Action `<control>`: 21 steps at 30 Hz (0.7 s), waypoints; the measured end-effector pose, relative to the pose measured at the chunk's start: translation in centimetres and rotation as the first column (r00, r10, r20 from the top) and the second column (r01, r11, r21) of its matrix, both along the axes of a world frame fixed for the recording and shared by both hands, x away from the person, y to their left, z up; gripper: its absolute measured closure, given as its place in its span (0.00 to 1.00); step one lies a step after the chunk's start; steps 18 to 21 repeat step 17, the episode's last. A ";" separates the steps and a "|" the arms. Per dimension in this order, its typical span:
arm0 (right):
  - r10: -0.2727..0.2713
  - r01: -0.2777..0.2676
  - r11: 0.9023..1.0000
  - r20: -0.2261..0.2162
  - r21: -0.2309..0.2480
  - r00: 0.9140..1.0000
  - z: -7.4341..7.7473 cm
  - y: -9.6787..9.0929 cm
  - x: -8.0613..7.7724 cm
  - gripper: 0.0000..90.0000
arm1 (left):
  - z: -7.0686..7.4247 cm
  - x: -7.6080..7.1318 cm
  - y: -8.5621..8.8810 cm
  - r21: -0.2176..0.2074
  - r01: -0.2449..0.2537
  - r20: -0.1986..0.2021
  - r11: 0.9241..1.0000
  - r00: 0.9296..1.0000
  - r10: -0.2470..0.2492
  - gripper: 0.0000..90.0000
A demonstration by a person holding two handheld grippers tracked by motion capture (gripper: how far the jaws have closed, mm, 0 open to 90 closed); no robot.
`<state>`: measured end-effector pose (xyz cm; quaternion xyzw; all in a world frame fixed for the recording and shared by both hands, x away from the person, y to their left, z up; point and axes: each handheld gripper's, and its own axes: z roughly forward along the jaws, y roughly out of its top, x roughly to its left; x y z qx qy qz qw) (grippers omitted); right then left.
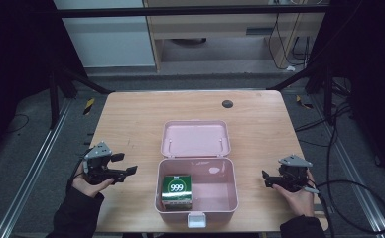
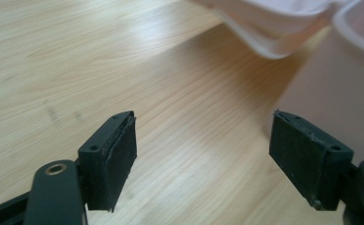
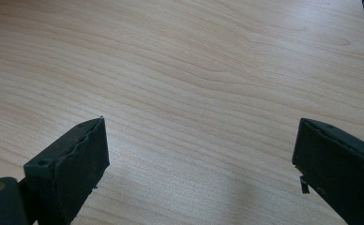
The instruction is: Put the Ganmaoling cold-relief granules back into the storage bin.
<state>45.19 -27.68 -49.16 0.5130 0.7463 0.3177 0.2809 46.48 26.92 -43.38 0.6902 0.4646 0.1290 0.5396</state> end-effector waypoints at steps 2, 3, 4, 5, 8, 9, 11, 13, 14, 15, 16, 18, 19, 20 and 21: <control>0.000 0.000 1.000 0.000 -0.007 1.000 0.0 0.0 0.0 0.05 | -0.9 0.4 0.6 0.008 -0.063 0.000 0.998 0.998 0.063 0.24; 0.000 0.000 1.000 0.000 -0.007 1.000 0.0 0.0 0.0 0.05 | -1.2 0.5 0.8 0.018 -0.082 -0.004 0.996 0.997 0.082 0.24; 0.000 0.000 1.000 0.000 -0.007 1.000 0.0 0.0 0.0 0.05 | -1.2 0.5 0.8 0.018 -0.082 -0.004 0.996 0.997 0.082 0.24; 0.001 -0.001 1.000 0.002 -0.007 1.000 -0.1 0.0 -0.1 0.05 | -1.9 0.8 1.3 0.026 -0.125 -0.010 0.992 0.992 0.125 0.24; 0.001 -0.001 1.000 -0.003 -0.013 1.000 -0.1 0.0 -0.1 0.04 | -3.1 1.0 2.2 0.069 -0.180 -0.022 0.981 0.983 0.182 0.23; 0.001 -0.001 1.000 -0.003 -0.013 1.000 -0.1 0.0 -0.1 0.04 | -3.1 1.0 2.2 0.069 -0.180 -0.022 0.981 0.983 0.182 0.23; -0.007 0.007 1.000 -0.005 -0.012 1.000 -0.1 0.0 -0.1 0.04 | -3.7 1.1 2.6 0.090 -0.204 -0.029 0.975 0.978 0.207 0.22; -0.009 0.009 1.000 -0.004 -0.011 1.000 -0.1 0.0 -0.1 0.04 | -4.2 1.3 3.0 0.120 -0.223 -0.035 0.967 0.973 0.228 0.22; -0.014 0.014 1.000 -0.003 -0.008 1.000 -0.1 -0.1 -0.1 0.04 | -4.5 1.4 3.2 0.130 -0.248 -0.034 0.960 0.966 0.254 0.22; -0.014 0.014 1.000 -0.002 -0.009 1.000 -0.1 -0.1 -0.1 0.04 | -4.7 1.5 3.4 0.131 -0.256 -0.037 0.958 0.964 0.263 0.22; -0.014 0.014 1.000 -0.002 -0.009 1.000 -0.1 -0.1 -0.1 0.04 | -4.7 1.5 3.4 0.131 -0.256 -0.037 0.958 0.964 0.263 0.22; -0.014 0.014 1.000 0.002 -0.013 1.000 -0.1 -0.1 -0.1 0.04 | -4.9 1.5 3.5 0.138 -0.263 -0.037 0.955 0.962 0.270 0.22; -0.014 0.014 1.000 0.002 -0.013 1.000 -0.1 -0.1 -0.1 0.04 | -4.9 1.5 3.5 0.138 -0.263 -0.037 0.955 0.962 0.270 0.22; -0.014 0.014 1.000 0.002 -0.013 1.000 -0.1 -0.1 -0.1 0.04 | -4.9 1.5 3.5 0.138 -0.263 -0.037 0.955 0.962 0.270 0.22; -0.014 0.014 1.000 0.002 -0.013 1.000 -0.1 -0.1 -0.1 0.04 | -4.9 1.5 3.5 0.138 -0.263 -0.037 0.955 0.962 0.270 0.22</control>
